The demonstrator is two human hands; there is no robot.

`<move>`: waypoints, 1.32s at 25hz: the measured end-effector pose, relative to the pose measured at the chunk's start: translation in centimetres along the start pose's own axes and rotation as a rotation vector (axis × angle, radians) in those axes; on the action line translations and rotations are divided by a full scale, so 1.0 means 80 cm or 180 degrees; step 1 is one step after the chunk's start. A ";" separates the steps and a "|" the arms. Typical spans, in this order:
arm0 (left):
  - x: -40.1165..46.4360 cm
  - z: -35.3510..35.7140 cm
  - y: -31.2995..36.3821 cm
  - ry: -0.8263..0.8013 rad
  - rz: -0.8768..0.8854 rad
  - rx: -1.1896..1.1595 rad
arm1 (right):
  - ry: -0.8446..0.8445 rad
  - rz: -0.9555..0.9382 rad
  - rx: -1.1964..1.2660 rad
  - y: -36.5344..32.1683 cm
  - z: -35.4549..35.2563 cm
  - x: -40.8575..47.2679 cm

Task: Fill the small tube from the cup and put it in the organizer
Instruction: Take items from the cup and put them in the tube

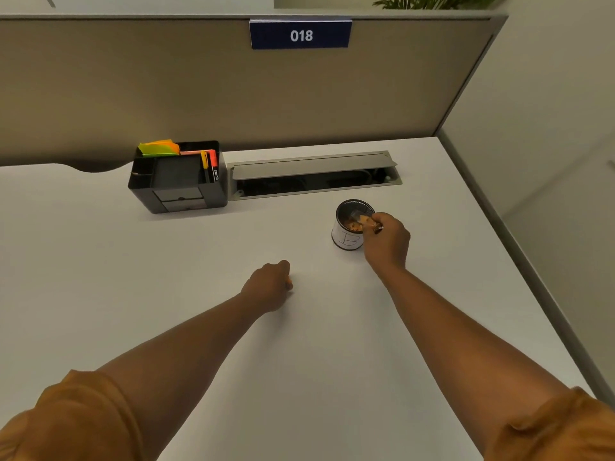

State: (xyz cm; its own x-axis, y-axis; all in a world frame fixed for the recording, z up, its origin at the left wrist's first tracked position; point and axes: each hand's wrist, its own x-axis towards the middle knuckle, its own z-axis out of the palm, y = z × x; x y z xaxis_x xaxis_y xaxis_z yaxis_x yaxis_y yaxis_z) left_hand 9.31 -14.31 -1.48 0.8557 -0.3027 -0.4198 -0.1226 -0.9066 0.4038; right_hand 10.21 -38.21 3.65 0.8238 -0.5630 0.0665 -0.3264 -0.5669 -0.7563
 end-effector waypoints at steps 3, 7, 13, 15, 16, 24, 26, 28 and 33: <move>0.002 -0.005 0.000 -0.0057 -0.0034 0.0014 | -0.0058 -0.0054 -0.0037 -0.002 0.003 0.004; 0.004 -0.008 0.001 -0.0077 -0.0020 0.0079 | 0.0017 -0.0125 0.0078 -0.003 0.005 0.007; 0.005 -0.011 0.000 -0.0141 -0.0004 0.0041 | -0.0041 -0.0192 0.0333 -0.004 0.007 0.010; 0.005 -0.012 0.001 -0.0149 0.0010 0.0067 | -0.0044 -0.0336 0.0315 -0.003 0.008 0.012; 0.005 -0.012 0.000 -0.0156 0.0006 0.0072 | -0.0037 -0.0431 0.0287 -0.003 0.010 0.012; 0.006 -0.013 0.000 -0.0194 0.0027 0.0124 | -0.0020 -0.0602 -0.0029 -0.003 0.017 0.016; 0.006 -0.013 -0.001 -0.0184 0.0043 0.0141 | -0.0005 -0.0593 0.0038 -0.004 0.017 0.016; 0.005 -0.014 -0.001 -0.0183 0.0046 0.0132 | -0.0029 -0.0673 0.0019 -0.004 0.017 0.017; 0.007 -0.014 -0.001 -0.0167 0.0036 0.0073 | -0.0015 -0.0667 -0.0024 -0.004 0.019 0.020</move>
State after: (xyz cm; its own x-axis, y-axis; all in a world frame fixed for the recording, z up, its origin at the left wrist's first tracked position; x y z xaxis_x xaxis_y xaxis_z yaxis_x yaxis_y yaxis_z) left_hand 10.40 -14.07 -0.82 0.8267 -0.3274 -0.4576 -0.1441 -0.9094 0.3903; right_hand 12.34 -37.99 3.02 0.8761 -0.4295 0.2188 -0.1512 -0.6759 -0.7213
